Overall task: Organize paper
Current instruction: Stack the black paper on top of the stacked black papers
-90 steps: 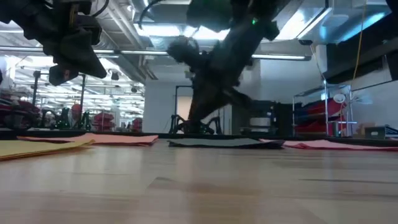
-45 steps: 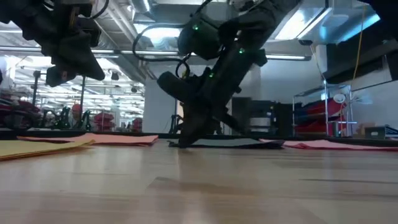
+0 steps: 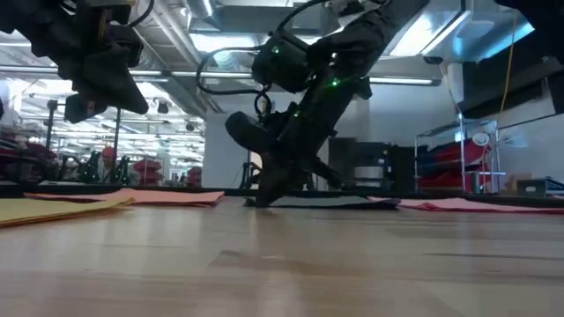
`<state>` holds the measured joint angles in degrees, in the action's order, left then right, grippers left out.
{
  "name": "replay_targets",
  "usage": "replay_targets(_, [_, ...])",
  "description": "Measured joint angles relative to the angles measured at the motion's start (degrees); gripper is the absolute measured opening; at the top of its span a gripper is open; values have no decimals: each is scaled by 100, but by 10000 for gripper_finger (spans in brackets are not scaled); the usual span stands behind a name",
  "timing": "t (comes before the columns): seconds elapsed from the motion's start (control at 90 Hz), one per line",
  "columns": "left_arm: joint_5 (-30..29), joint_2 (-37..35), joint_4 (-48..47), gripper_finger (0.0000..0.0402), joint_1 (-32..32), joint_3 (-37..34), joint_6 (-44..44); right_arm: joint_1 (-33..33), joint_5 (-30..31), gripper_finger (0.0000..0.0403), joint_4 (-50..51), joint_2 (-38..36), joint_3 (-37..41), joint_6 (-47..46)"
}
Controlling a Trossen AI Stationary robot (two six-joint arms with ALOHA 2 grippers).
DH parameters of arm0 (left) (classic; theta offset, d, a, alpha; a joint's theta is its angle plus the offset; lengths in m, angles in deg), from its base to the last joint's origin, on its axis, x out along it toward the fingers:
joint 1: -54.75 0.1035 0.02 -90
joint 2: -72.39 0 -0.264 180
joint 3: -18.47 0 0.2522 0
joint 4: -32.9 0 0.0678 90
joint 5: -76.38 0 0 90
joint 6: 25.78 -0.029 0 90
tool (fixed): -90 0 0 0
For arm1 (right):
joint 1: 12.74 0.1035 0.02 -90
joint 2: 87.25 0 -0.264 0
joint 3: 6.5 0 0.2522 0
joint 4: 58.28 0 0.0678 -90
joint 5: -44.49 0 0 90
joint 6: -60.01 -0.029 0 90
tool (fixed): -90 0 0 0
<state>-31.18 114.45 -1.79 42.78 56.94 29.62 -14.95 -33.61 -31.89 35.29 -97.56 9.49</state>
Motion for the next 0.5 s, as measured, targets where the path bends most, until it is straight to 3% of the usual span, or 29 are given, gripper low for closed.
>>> replay_targets(0.5, [0, 0, 2, 0, 0, 0, 15, 94, -151, 0, -211, 9, 15, 167])
